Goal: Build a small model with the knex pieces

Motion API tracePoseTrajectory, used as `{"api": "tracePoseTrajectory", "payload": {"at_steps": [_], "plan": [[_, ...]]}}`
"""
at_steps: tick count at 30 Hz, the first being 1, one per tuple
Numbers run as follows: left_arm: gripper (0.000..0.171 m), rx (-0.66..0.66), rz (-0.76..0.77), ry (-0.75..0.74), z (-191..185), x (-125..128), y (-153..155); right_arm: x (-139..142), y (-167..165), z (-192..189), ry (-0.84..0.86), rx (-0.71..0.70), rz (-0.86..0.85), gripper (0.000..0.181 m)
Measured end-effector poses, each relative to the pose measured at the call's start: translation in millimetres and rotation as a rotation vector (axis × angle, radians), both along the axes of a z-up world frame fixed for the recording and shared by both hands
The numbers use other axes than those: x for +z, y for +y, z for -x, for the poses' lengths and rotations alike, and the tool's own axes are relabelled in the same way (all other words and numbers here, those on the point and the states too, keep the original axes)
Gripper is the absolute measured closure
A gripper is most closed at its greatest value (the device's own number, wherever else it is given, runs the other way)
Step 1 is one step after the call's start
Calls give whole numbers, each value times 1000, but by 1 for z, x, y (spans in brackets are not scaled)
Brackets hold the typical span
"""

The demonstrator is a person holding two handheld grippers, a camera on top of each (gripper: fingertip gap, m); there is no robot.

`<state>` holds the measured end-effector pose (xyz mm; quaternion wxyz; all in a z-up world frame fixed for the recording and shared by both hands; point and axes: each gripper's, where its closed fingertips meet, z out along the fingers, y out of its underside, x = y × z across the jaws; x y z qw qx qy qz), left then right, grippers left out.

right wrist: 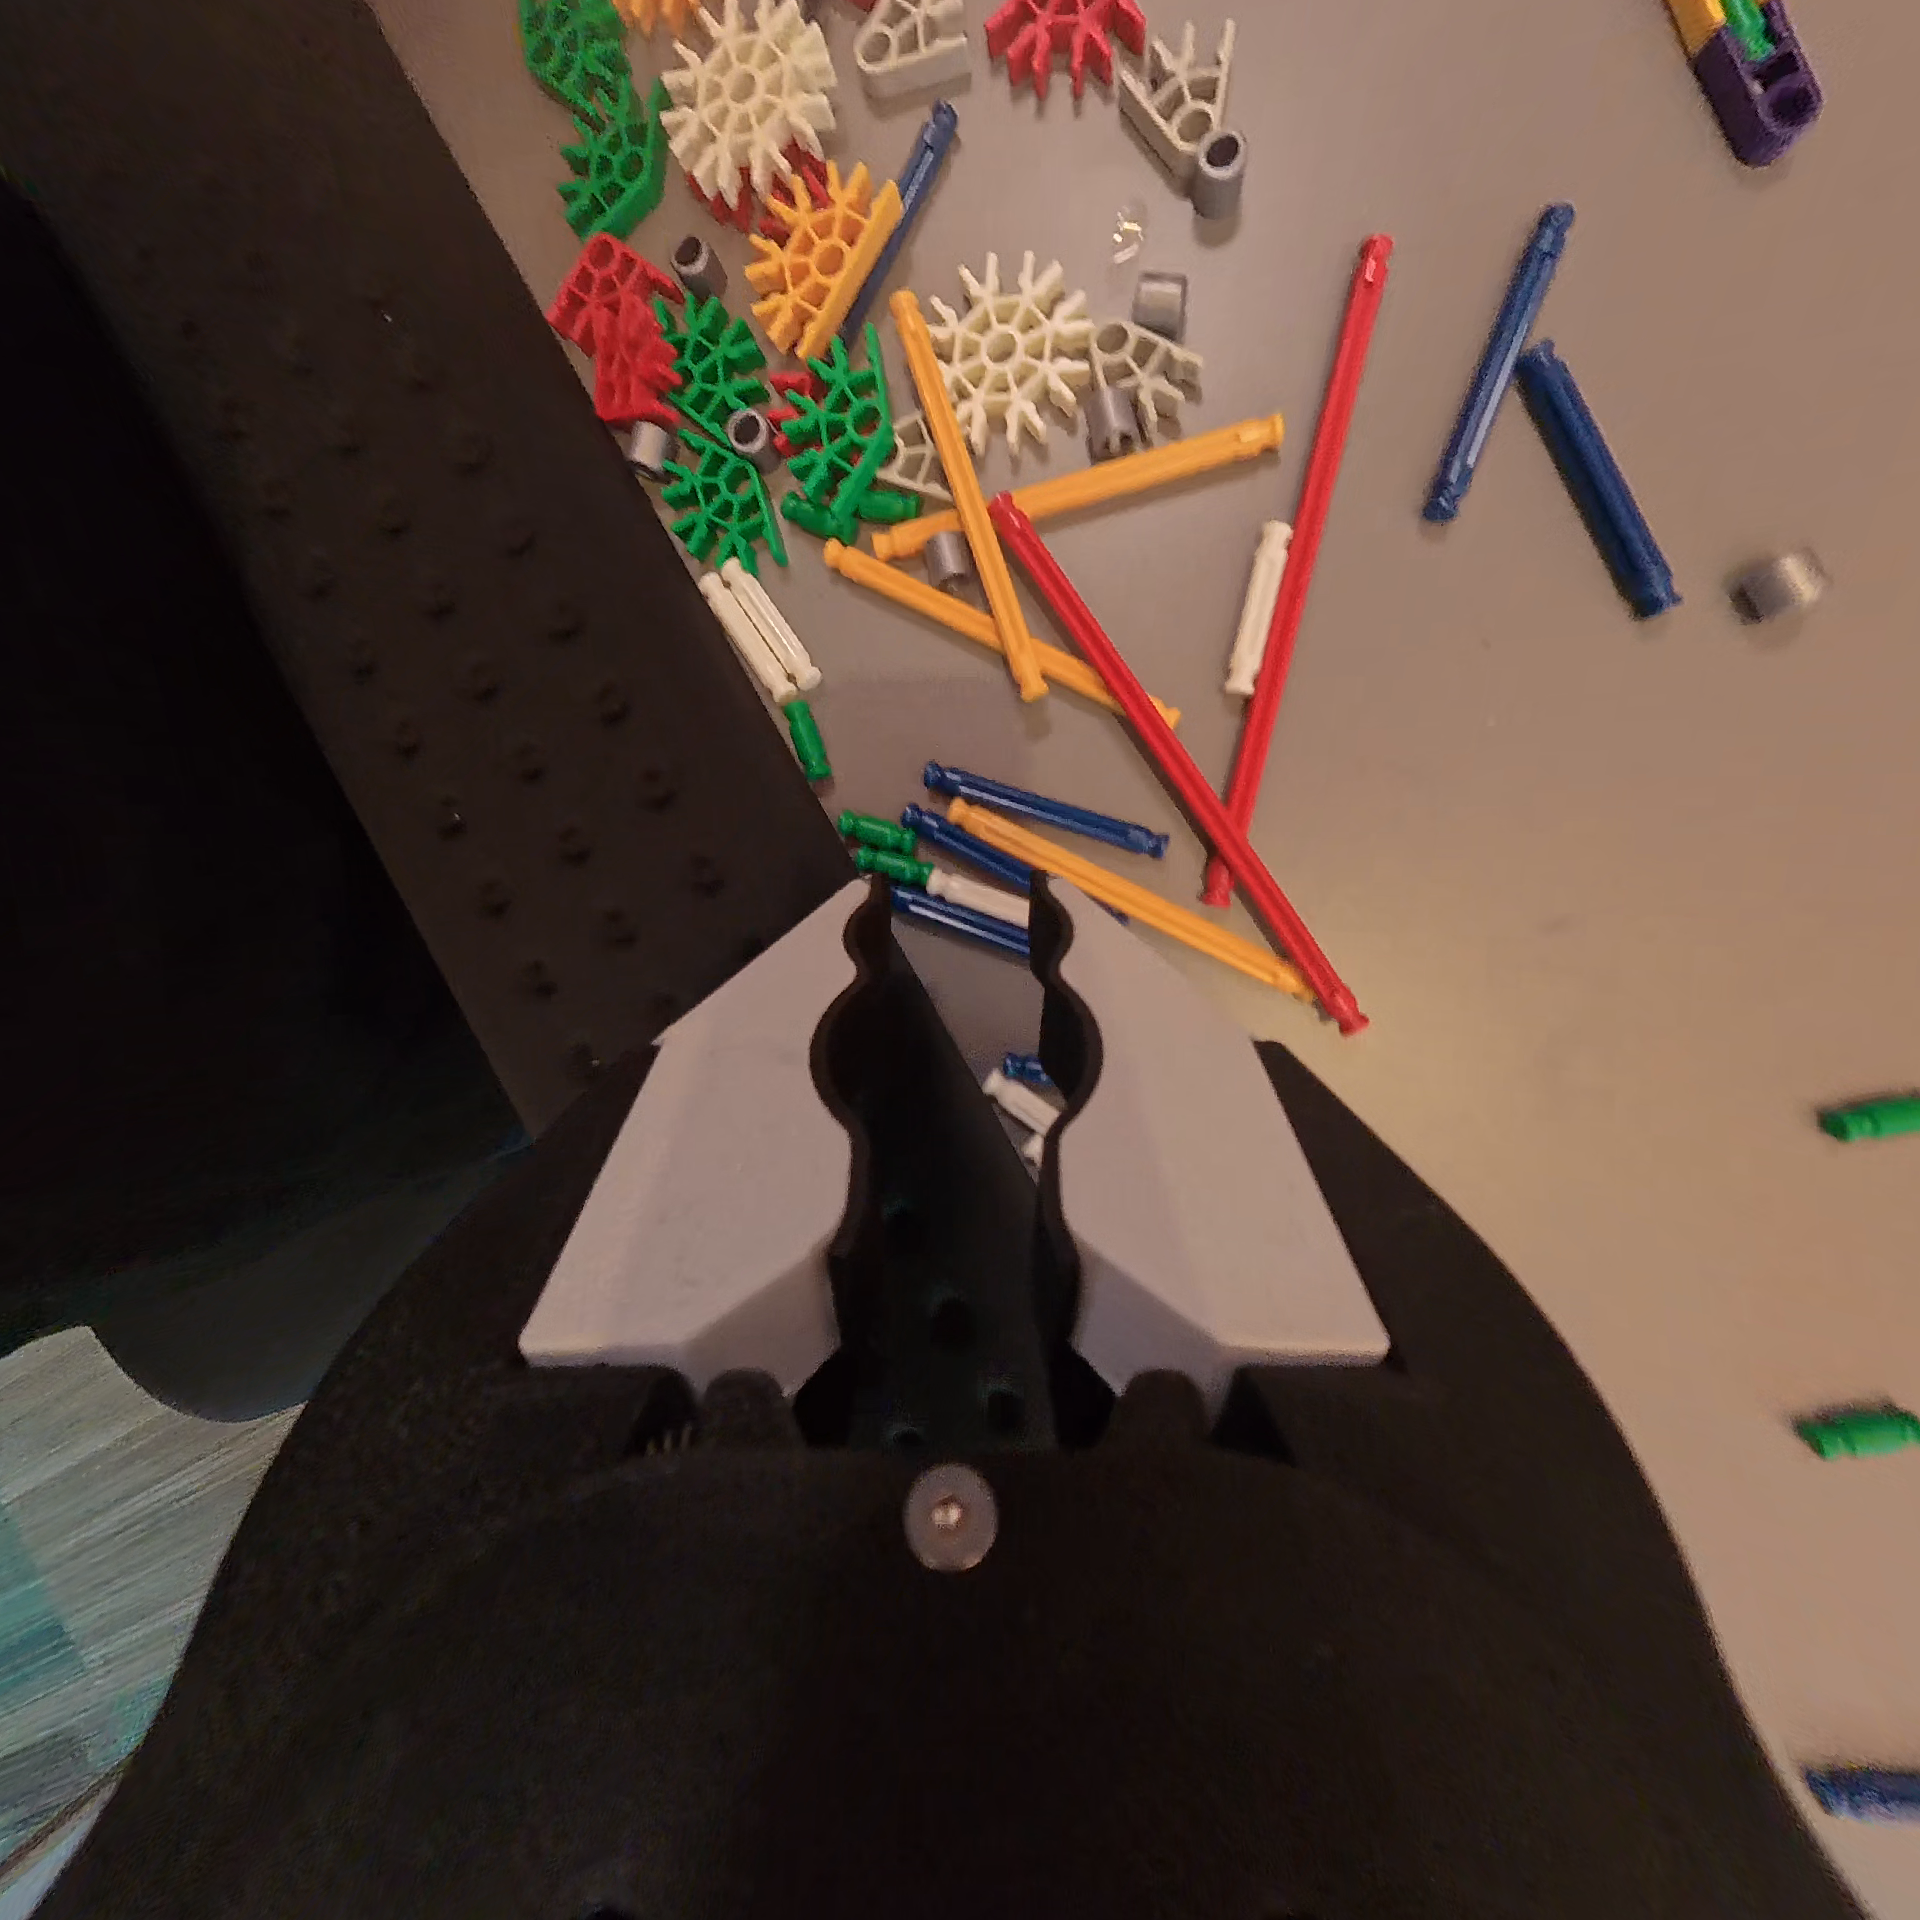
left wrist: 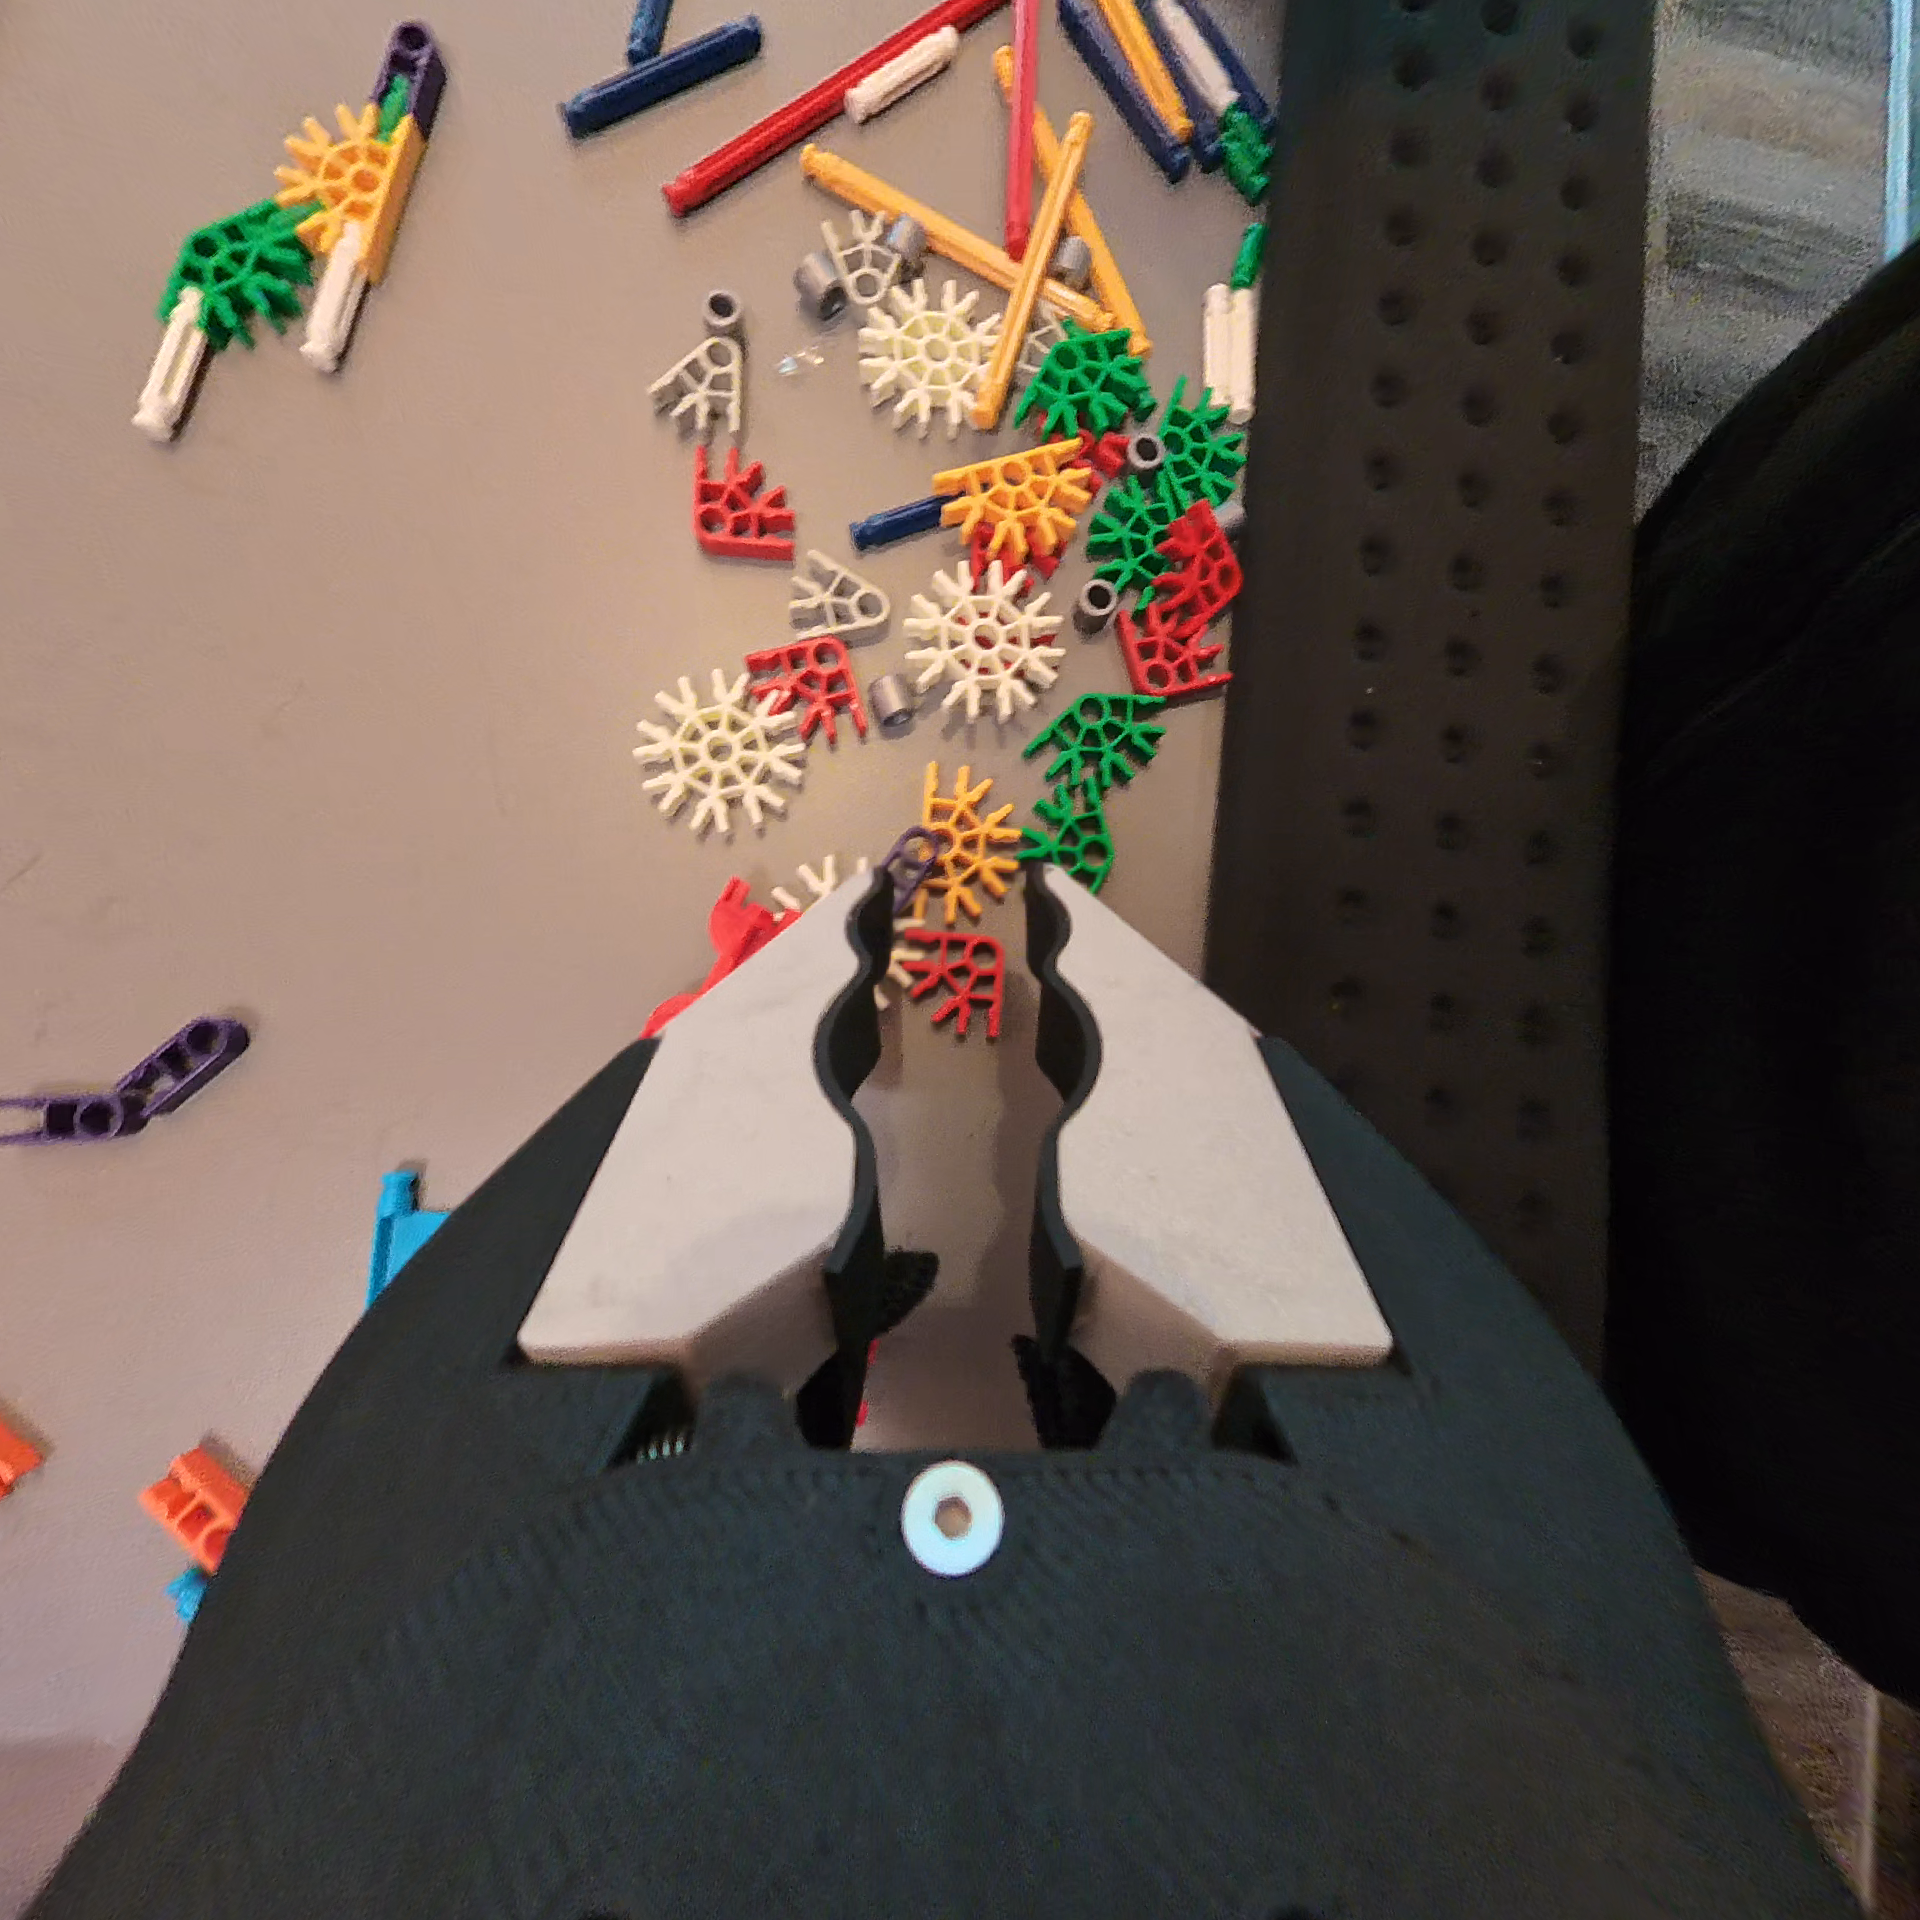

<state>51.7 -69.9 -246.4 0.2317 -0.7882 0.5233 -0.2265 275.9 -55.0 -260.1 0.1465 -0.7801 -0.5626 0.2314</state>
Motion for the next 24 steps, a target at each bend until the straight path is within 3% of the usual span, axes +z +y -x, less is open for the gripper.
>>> {"api": "tracePoseTrajectory", "payload": {"at_steps": [8, 14, 24], "plan": [[138, 96, -54, 74, 17, -15, 9, 17, 7, 28, 97, 7, -37, 152], [116, 196, -77, 180, 52, -25, 19, 12, 3, 51, 112, 38, -39, 140], [120, 248, -39, 175, 91, -9, 9, 11, 4, 57, 127, 47, -42, 142]]}}
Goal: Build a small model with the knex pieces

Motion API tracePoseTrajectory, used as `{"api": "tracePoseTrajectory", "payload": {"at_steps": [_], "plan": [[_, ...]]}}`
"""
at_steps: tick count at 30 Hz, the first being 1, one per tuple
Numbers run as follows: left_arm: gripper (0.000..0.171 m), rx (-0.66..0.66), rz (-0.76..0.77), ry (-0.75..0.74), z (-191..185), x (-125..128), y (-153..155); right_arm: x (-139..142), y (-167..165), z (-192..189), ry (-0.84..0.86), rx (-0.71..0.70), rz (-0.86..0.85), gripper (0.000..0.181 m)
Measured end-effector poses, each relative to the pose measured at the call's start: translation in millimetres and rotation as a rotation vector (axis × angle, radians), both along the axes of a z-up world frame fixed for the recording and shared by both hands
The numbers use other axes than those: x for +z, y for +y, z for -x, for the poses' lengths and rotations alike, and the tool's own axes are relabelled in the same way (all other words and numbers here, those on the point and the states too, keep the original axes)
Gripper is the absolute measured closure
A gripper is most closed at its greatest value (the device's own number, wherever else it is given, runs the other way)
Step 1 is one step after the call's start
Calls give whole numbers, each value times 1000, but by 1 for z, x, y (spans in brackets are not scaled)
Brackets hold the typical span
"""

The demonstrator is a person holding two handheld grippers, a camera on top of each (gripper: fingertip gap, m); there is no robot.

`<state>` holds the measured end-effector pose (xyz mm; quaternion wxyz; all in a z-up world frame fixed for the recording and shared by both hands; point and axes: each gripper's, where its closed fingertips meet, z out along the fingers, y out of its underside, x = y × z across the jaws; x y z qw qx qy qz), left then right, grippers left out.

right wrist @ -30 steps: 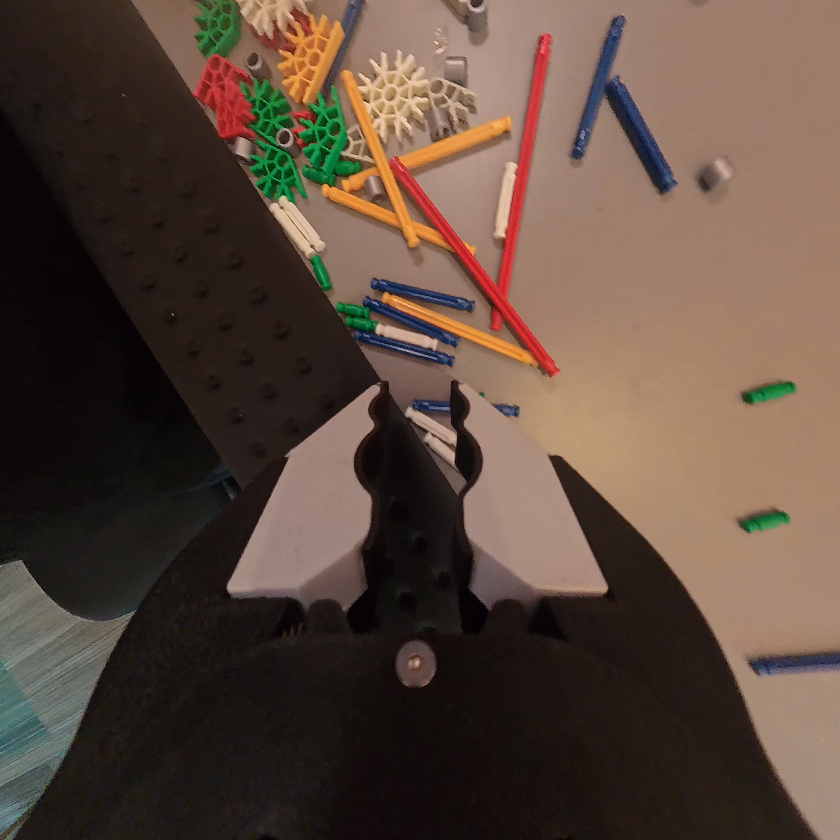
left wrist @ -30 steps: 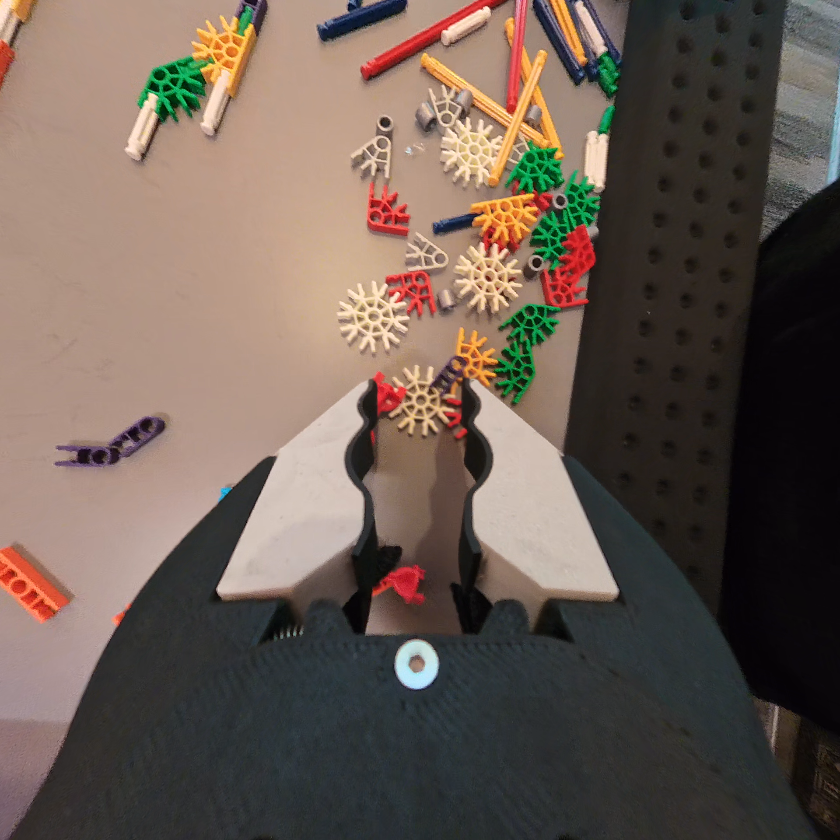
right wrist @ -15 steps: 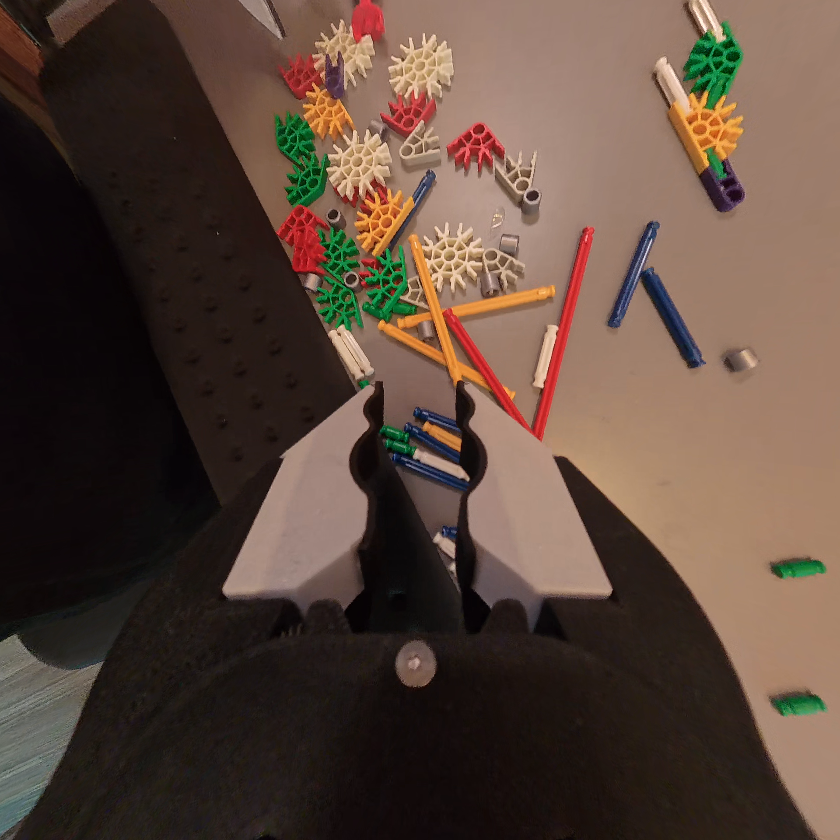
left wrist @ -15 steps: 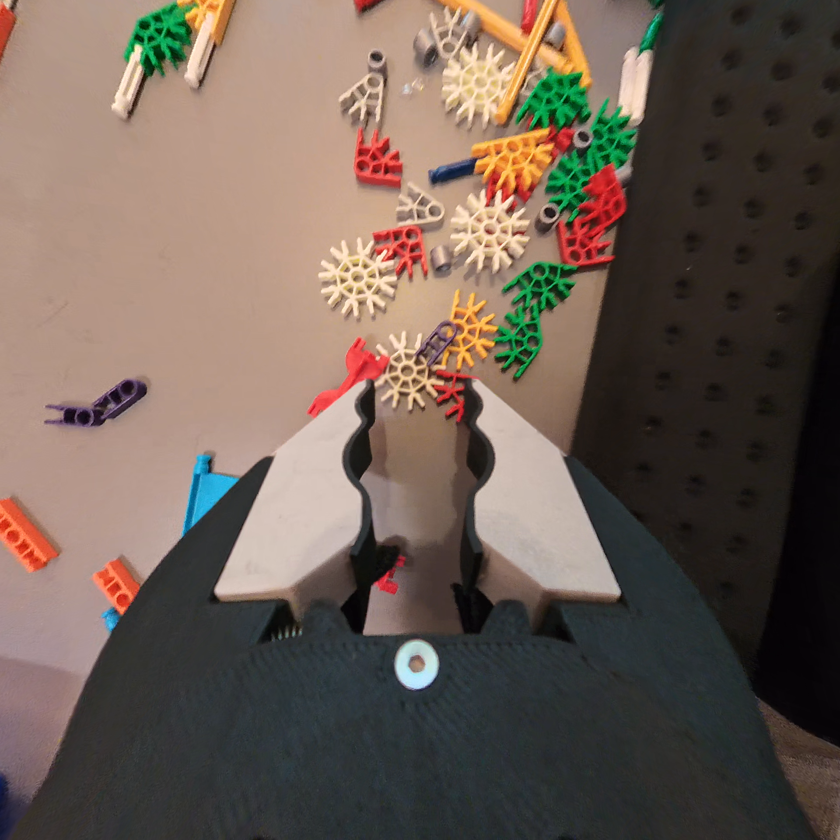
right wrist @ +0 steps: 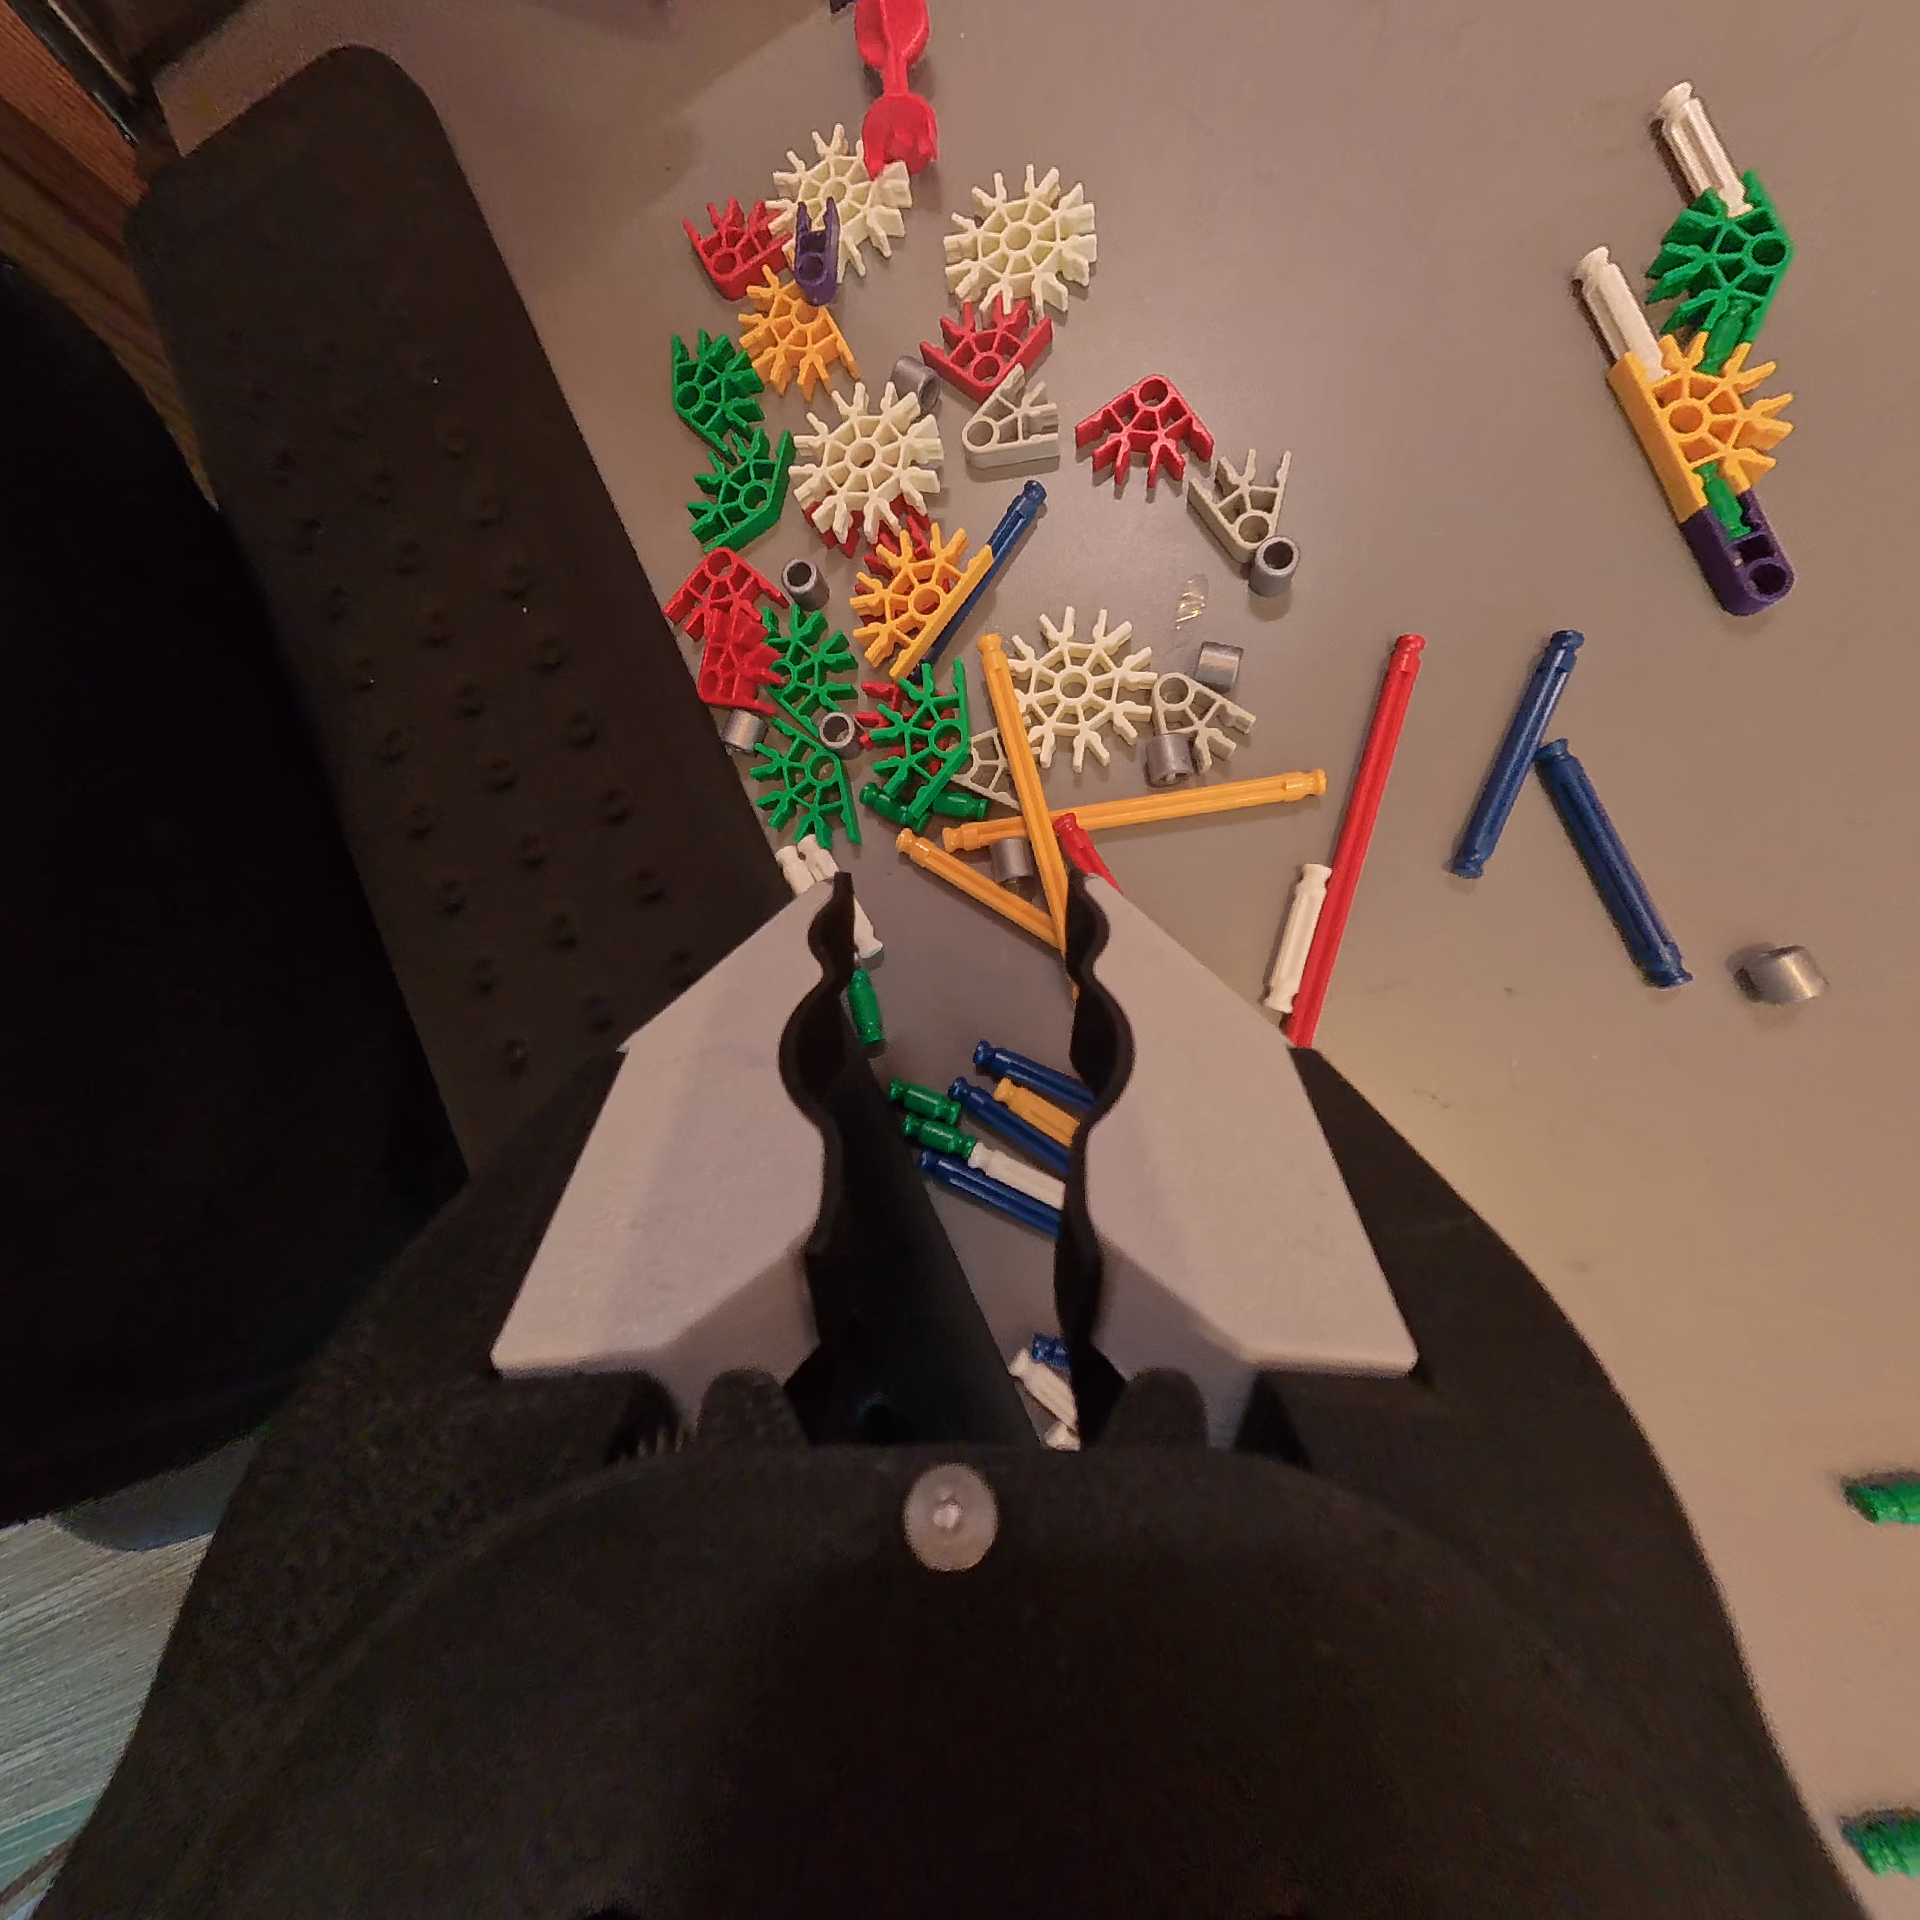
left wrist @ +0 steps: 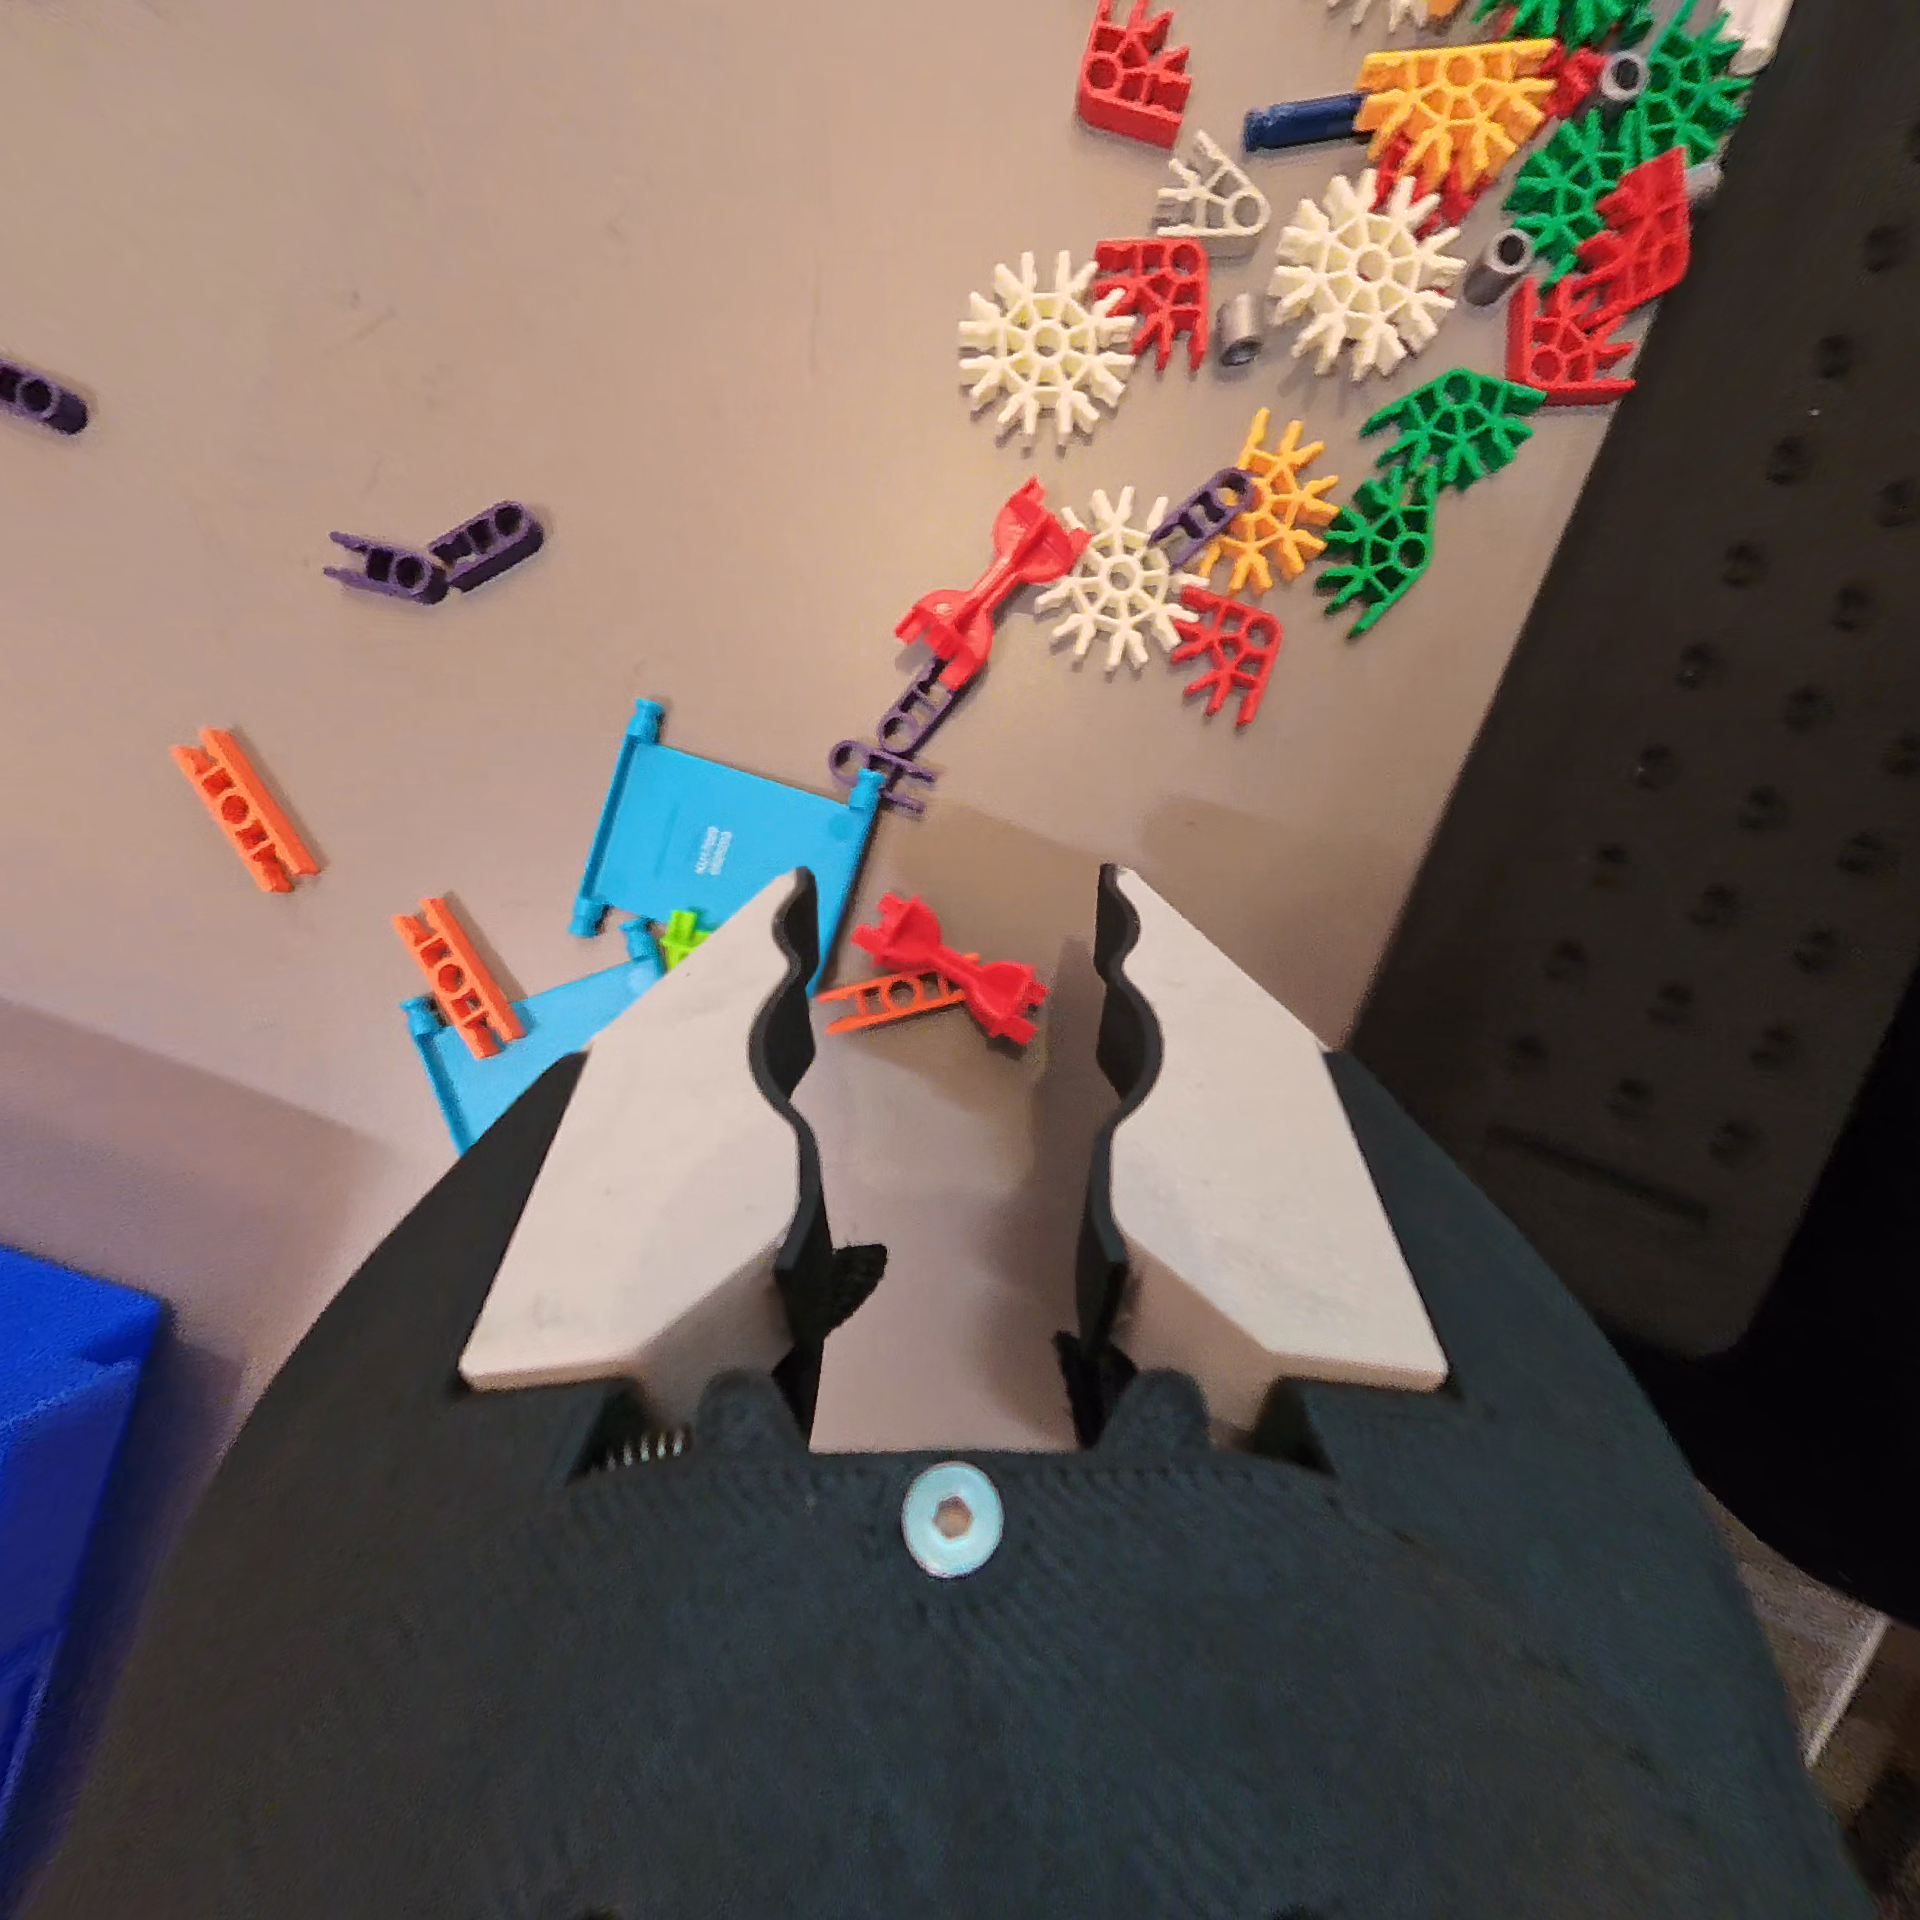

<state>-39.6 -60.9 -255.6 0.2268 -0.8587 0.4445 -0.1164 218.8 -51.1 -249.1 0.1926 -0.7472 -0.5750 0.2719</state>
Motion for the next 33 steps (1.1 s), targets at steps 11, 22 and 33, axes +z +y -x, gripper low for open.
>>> {"api": "tracePoseTrajectory", "payload": {"at_steps": [11, 22, 33], "plan": [[133, 182, 57, 74, 3, -12, -10, -2, -21, 23, 21, 93, 3, 151], [162, 626, 87, 47, 43, -15, -8, -2, -15, 30, 51, 128, 0, 153], [148, 790, 182, -79, 38, -30, 2, 0, -7, 23, 75, 155, 3, 153]]}}
